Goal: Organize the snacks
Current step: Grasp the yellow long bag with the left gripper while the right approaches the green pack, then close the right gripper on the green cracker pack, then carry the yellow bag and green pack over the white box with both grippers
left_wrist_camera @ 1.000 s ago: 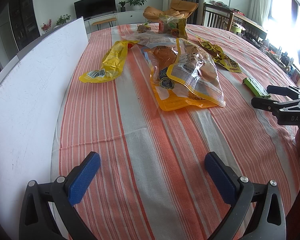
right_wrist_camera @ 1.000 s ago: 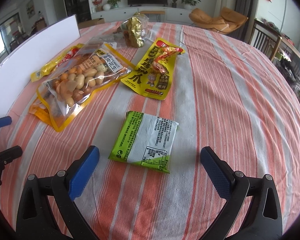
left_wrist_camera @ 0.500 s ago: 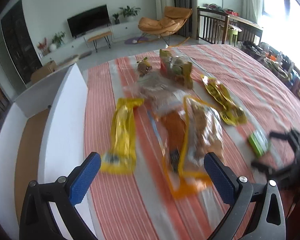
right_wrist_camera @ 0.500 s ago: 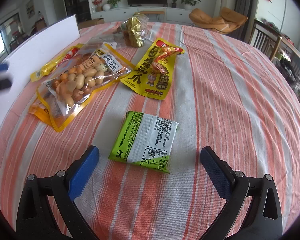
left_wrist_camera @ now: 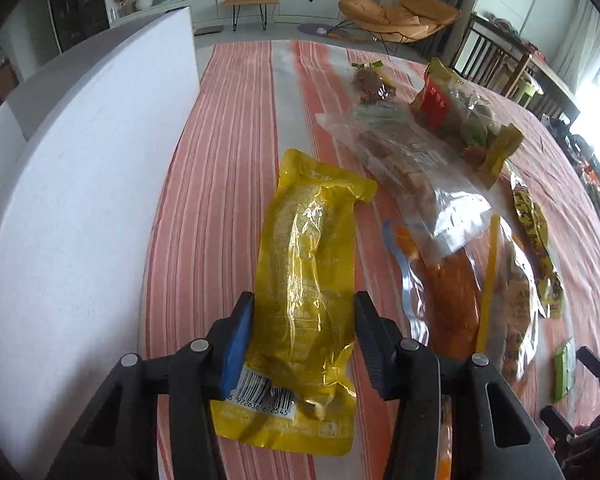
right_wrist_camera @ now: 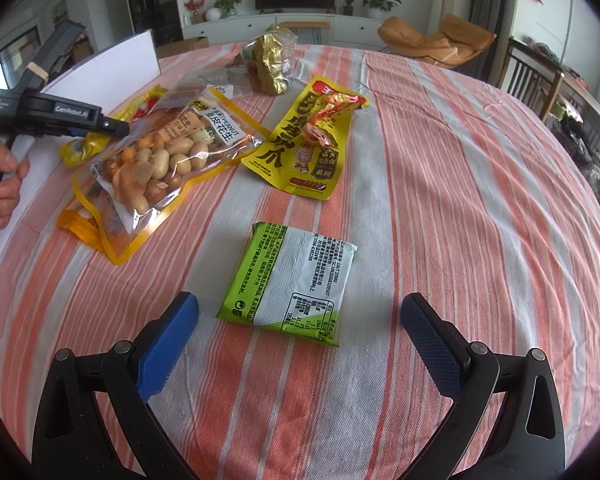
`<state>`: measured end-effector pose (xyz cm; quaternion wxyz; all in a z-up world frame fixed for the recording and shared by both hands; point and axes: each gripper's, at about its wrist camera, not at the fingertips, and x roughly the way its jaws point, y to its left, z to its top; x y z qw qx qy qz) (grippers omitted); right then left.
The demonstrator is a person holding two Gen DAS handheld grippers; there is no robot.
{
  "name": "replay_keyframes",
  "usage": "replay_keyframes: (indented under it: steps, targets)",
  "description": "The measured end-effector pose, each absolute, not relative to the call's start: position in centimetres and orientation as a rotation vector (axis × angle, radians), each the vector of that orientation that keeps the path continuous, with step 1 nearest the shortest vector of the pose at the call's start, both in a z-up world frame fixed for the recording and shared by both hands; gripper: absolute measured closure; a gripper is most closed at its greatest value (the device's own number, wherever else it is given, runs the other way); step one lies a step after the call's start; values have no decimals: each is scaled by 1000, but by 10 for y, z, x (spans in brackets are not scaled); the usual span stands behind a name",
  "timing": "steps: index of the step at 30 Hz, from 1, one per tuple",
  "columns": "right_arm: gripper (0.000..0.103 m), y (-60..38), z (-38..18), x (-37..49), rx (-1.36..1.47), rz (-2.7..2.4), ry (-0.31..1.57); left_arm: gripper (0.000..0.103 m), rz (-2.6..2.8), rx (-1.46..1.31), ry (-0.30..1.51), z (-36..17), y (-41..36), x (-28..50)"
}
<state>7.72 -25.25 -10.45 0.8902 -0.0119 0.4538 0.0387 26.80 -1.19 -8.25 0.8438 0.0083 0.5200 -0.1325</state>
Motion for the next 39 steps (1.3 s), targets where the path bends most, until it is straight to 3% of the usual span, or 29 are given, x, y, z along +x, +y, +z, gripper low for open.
replay_keyframes:
  steps: [6,9,14,15,17,25,26,28,34,35,36,37,38,39]
  targets:
    - [1,-258,-102,75,12,96,935,55,-316,-70,1092,-80,3,203]
    - [1,-278,-94,72,189,116,959,55,-323,-82,1069,-76,9,173]
    - [4,-267,-90,94,182,119,1115,55,-331,-88,1038,-68,14,145]
    - [9,-261,-91,96,130,110,1134,55,-339,-93,1032,-65,15,139]
    - [47,-249,-90,99,-2,52,1138,55,-351,-109,1018,-57,19,127]
    - [49,-248,-44,82,183,120,1068,55,-446,-312,917,-4,61,92]
    - [60,-241,-34,82,191,144,1049,55,-441,-330,894,6,73,90]
    - [96,-210,-1,84,204,239,991,55,-410,-353,850,24,99,88]
    - [94,-94,66,110,128,473,887,55,-192,-354,754,60,188,89]
    - [89,-82,72,113,108,486,880,55,-172,-357,747,62,201,86]
    - [79,-73,75,117,88,501,885,55,-154,-357,740,64,211,82]
    - [44,-65,72,120,64,518,915,55,-144,-353,736,64,216,79]
    - [28,-61,66,120,42,536,952,55,-135,-343,729,65,221,74]
    - [29,-60,59,117,8,541,983,55,-132,-336,726,65,223,70]
